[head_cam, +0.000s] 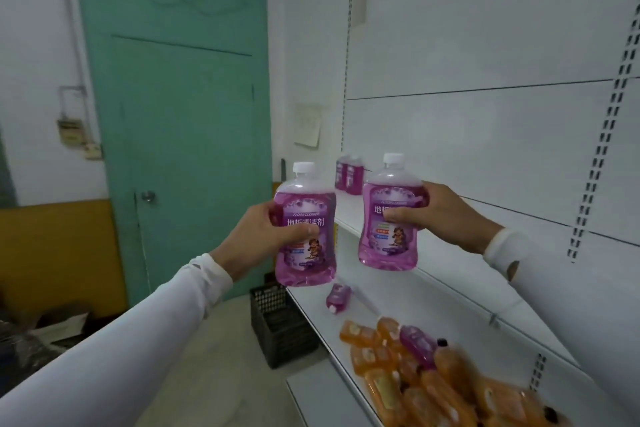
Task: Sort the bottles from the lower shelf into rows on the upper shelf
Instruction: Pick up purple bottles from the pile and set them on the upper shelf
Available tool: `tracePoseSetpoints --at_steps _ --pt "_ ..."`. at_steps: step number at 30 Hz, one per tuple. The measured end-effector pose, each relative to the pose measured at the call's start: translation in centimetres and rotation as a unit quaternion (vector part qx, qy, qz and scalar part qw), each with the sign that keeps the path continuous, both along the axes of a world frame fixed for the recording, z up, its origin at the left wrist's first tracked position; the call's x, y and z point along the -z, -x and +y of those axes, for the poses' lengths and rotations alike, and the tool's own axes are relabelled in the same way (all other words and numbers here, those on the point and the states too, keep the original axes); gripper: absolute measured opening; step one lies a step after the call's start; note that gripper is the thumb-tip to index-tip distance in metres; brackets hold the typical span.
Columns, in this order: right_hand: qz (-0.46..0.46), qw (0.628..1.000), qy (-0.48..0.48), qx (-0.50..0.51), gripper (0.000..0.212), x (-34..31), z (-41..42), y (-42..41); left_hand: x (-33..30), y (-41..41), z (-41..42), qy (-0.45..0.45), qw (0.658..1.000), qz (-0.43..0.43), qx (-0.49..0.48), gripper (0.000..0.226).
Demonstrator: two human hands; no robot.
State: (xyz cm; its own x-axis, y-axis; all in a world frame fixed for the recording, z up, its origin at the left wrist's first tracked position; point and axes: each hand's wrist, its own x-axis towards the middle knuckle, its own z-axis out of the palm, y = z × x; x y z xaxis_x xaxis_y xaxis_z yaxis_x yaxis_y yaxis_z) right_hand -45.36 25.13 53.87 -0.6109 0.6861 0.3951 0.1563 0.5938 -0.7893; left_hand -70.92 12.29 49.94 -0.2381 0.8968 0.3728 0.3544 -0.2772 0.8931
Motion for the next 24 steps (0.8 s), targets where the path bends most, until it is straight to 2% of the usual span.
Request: tracePoseSetpoints --at_steps 8,15,20,24 --pt "0.005 0.998 -0.014 -0.061 0.039 1.5 17.6 13.5 1.2 12.0 16.2 0.014 0.998 0.032 -0.043 0.034" --pt "0.014 0.998 -0.002 -0.065 0.043 0.1 32.6 24.3 -0.5 22.0 30.5 0.022 0.998 0.025 -0.045 0.034" --pt "0.006 1.0 0.006 -0.03 0.04 1.0 40.3 29.2 0.0 28.3 40.1 0.011 1.0 0.01 -0.002 0.036" --pt "0.012 0.999 0.012 0.047 0.041 2.8 45.6 31.6 1.3 33.0 48.5 0.022 0.998 0.018 0.06 0.048"
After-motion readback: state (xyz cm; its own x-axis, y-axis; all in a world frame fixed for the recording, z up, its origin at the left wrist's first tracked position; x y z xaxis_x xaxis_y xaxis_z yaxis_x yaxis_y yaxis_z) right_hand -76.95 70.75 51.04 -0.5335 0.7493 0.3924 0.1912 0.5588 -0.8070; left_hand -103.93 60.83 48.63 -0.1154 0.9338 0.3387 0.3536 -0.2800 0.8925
